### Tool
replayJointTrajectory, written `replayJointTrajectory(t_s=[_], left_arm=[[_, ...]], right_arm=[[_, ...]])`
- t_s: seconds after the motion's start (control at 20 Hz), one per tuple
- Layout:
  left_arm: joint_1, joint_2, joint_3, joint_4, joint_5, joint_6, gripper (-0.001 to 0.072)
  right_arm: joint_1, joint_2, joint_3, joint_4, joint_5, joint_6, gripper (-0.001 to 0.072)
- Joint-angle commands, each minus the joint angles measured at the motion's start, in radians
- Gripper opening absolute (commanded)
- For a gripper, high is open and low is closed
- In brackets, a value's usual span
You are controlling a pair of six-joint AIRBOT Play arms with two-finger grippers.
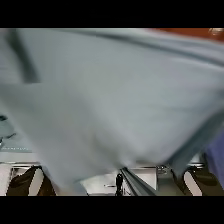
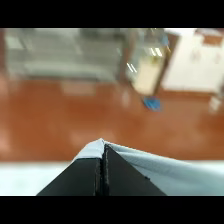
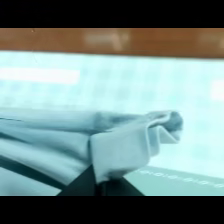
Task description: Fold the shirts.
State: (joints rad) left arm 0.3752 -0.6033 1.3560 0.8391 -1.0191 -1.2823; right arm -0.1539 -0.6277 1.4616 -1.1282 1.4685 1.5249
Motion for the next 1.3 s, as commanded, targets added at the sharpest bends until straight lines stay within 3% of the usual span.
replayJointTrajectory(t_s=[0.0, 0.1, 0.3, 0.65, 0.7, 0.75, 0.8, 0.95, 1.1, 1.25], left_arm=[[-0.085, -0.108, -0.238, -0.054, 0.088, 0.087, 0.0021], [-0.136, -0.227, -0.269, -0.053, 0.167, 0.105, 0.0021], [-0.193, -0.477, -0.231, -0.055, 0.343, 0.103, 0.0021], [-0.27, -0.701, -0.164, -0.1, 0.354, 0.1, 0.0024], [-0.272, -0.708, -0.164, -0.107, 0.353, 0.1, 0.0111], [-0.272, -0.708, -0.164, -0.106, 0.352, 0.091, 0.0484], [-0.265, -0.705, -0.162, -0.106, 0.336, 0.081, 0.0707], [-0.165, -0.705, -0.106, -0.075, 0.09, 0.079, 0.0706], [-0.001, -0.706, -0.083, 0.052, -0.242, -0.068, 0.0706], [0.082, -0.685, -0.211, 0.195, -0.448, -0.121, 0.0706]], right_arm=[[0.0, -0.064, -0.322, 0.059, -0.25, -0.039, 0.0024], [0.0, -0.182, -0.399, 0.061, -0.372, -0.053, 0.0024], [0.0, -0.507, -0.328, 0.161, -0.567, -0.109, 0.0023], [0.0, -1.016, 0.04, 0.426, -0.601, -0.077, 0.0025], [-0.002, -1.056, 0.07, 0.472, -0.599, -0.06, 0.0137], [-0.006, -1.086, 0.093, 0.515, -0.588, -0.054, 0.0461], [-0.015, -1.102, 0.11, 0.542, -0.566, -0.056, 0.0625], [-0.089, -1.072, 0.113, 0.52, -0.498, -0.12, 0.0626], [-0.203, -1.01, 0.113, 0.471, -0.246, -0.129, 0.0621], [-0.227, -0.871, 0.023, 0.201, -0.142, -0.124, 0.0622]])
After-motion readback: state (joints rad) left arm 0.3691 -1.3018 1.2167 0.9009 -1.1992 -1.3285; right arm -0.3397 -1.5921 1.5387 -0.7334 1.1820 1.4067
